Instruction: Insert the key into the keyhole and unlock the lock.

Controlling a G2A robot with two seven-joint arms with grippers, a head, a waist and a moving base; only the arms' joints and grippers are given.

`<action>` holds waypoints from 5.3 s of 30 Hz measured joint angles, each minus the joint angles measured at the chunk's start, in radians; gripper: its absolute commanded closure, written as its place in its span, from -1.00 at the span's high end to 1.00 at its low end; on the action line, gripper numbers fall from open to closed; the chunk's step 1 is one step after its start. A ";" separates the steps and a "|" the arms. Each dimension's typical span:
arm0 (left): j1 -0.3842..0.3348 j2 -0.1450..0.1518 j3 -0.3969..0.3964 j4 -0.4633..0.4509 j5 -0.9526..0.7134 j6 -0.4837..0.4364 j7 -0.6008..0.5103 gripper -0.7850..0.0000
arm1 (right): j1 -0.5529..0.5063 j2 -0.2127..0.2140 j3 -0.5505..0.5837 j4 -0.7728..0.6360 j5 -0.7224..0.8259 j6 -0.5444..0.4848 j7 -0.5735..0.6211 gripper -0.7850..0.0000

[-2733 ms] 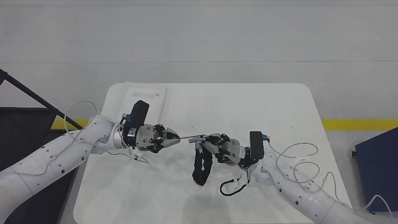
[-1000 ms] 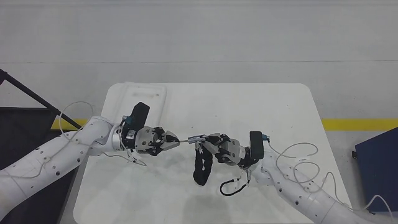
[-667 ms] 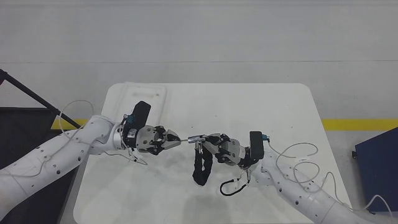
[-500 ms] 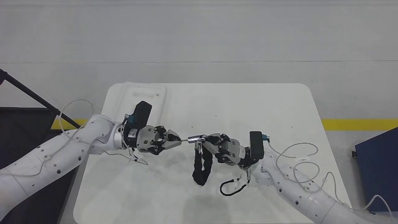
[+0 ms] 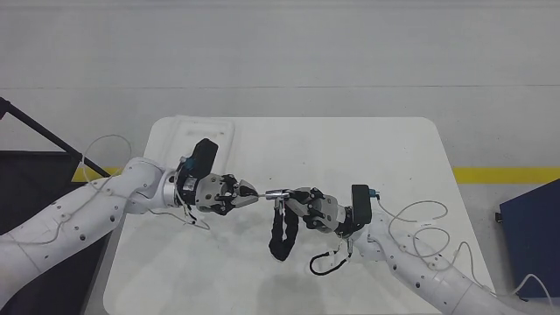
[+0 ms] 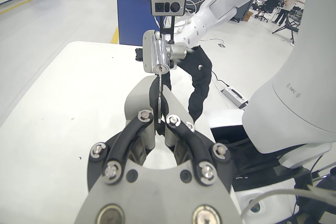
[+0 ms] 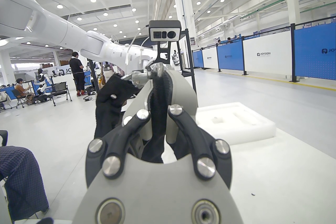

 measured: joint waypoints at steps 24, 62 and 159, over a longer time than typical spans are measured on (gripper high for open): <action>0.014 0.054 -0.101 -0.094 0.192 0.135 -0.057 -1.00 | 0.000 0.000 0.000 0.000 0.000 0.000 0.000 -1.00; 0.463 0.101 -0.306 -0.401 1.322 1.484 -0.132 -1.00 | 0.000 0.000 0.000 0.000 0.000 0.000 0.000 -1.00; 0.541 -0.028 -0.347 -0.315 1.887 1.647 -0.372 1.00 | 0.196 -0.207 0.041 0.501 0.154 0.239 0.839 1.00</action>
